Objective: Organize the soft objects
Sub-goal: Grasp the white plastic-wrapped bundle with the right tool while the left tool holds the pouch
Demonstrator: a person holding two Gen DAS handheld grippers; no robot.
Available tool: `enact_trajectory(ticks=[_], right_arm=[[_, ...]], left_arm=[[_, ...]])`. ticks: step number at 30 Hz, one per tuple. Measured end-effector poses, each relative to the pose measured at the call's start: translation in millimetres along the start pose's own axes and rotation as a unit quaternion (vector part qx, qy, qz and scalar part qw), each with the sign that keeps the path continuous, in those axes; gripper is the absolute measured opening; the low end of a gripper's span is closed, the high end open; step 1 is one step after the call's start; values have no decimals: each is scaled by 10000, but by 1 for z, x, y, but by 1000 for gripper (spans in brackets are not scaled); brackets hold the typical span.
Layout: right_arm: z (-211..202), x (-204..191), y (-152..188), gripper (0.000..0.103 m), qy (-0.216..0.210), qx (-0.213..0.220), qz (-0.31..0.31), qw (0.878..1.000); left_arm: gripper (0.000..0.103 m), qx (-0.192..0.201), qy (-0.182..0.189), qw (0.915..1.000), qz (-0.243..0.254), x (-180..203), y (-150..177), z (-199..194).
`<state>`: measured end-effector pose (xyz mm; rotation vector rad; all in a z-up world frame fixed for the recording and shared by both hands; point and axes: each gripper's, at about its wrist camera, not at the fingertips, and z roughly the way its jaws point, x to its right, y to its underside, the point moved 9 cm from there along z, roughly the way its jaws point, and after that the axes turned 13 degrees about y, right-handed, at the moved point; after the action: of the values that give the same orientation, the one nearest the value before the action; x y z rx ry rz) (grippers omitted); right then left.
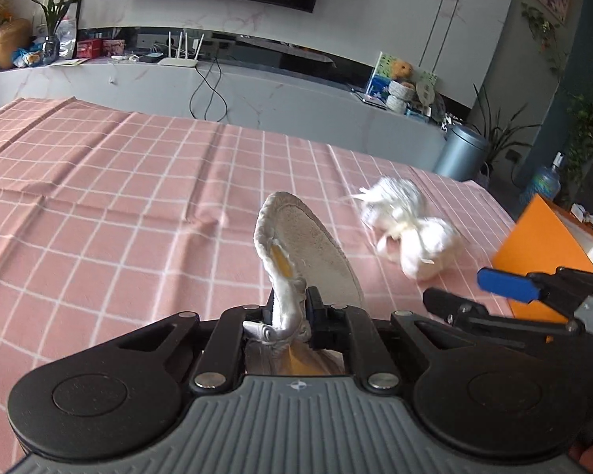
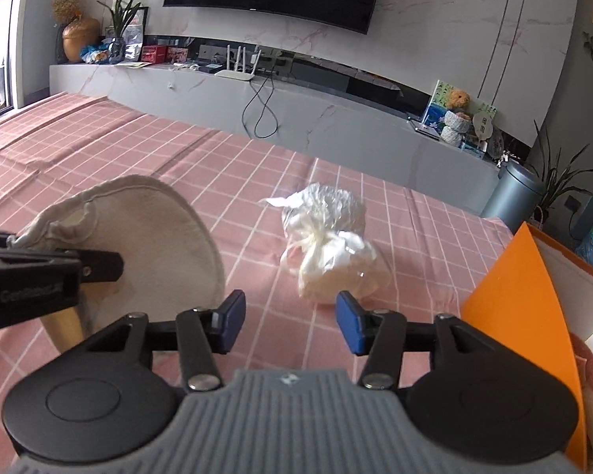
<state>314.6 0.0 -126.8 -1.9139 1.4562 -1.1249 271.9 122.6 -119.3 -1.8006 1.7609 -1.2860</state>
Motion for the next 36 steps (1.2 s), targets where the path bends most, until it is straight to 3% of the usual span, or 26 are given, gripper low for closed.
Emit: enact_trajectory(ticks=[10,14,20,28,36], right_arm=[[64,5,-34,80,692,99,170,9974],[85,0,-37,80,675,-4,-48,9977],[98,-1,-24,62,783,-242,-207,9964],[82,-2,-11,38,663,-391,-345,9964],[24,1,0,35,354,-184,-210,9990]], left_arm=[[12,69,70,9998,-143,-17,-23,31],[12,51,167,9998,-134,-15,-26,42],[12,1,260,9995,-183,-15,-23,46],[12,-144,254,9993,-226,-11,-11,36],[12,-27,190,9994,-287,2,-3,0]])
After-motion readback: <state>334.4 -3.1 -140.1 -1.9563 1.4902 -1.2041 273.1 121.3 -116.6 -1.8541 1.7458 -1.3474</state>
